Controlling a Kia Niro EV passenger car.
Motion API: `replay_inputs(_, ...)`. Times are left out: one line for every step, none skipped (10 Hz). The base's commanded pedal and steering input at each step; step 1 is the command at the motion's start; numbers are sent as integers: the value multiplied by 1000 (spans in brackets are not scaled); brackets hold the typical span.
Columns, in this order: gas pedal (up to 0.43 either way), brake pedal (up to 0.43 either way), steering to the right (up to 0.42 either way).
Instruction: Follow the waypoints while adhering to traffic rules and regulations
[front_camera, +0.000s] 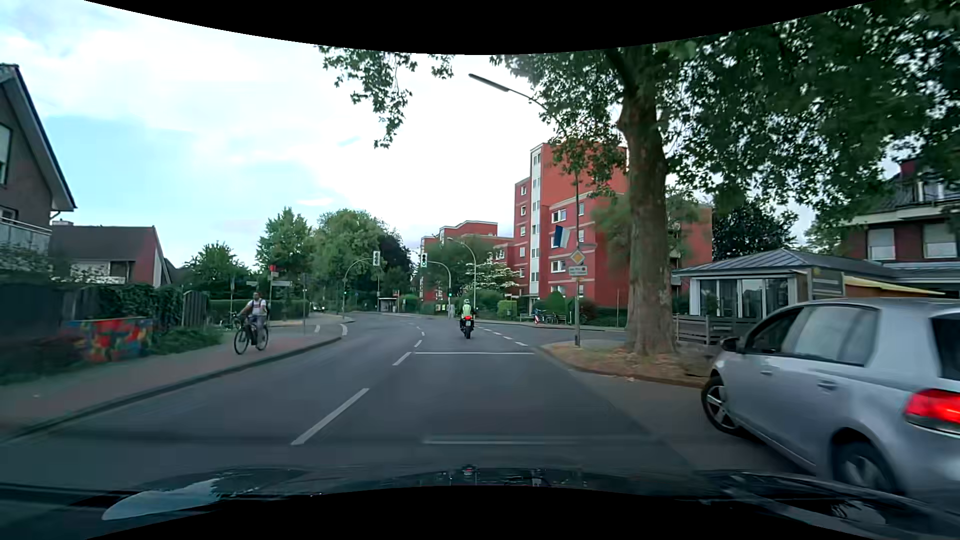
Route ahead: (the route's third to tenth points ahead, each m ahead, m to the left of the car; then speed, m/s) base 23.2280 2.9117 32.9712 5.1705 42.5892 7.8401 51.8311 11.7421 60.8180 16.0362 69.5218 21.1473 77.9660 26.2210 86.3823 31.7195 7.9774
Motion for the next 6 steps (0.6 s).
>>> replay_inputs(157, 0, -20)
replay_inputs(157, 0, -20)
replay_inputs(157, 0, -20)
replay_inputs(157, 0, -21)
replay_inputs(157, 0, -22)
replay_inputs(157, 0, -22)
